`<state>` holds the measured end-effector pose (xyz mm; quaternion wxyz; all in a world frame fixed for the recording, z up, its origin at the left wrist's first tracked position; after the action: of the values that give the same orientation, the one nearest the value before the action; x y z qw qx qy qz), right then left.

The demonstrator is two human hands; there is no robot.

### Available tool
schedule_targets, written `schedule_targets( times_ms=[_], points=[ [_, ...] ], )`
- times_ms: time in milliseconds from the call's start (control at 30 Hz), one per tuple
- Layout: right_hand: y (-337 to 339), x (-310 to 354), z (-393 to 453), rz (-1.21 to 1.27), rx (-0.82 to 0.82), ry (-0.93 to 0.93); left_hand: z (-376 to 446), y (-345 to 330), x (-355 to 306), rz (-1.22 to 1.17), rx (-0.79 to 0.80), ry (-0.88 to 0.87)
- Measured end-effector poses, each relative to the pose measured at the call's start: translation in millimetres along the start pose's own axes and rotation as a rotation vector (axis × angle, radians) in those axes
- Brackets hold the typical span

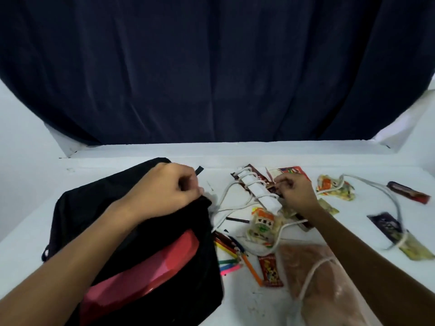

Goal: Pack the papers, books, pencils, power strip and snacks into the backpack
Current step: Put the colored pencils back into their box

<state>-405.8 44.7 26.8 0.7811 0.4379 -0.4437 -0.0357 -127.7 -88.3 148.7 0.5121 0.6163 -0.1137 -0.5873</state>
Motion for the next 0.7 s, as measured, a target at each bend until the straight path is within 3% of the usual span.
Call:
schedule_targets(
  times_ms=[200,300,400,467,700],
  points=[
    [-19,-47,49,-0.321,0.067,-0.137,67,-107,-13,0.056,0.363,-0.125],
    [-43,-45,65,-0.468,0.074,-0.146,89,-144,-15,0.088,0.456,-0.193],
    [-61,-45,76,-0.642,0.072,-0.160,106,-159,-11,0.016,0.446,-0.214],
    [-57,-46,80,-0.625,0.035,-0.200,115,-162,-6,-0.042,0.411,-0.235],
    [36,-43,68,-0.126,-0.339,-0.144,136,-146,-9,-0.447,0.132,-0.167]
  ],
)
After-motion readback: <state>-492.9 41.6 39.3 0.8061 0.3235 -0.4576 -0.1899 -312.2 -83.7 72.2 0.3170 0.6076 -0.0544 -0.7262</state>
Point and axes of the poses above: each hand's wrist, its own z-axis towards the middle knuckle, its own y-axis out of the back of the hand, x = y × z, the point moved 4 cm from there along z, towards the middle knuckle, and after that the axes turned 14 degrees about -z, right-handed, at the moved point
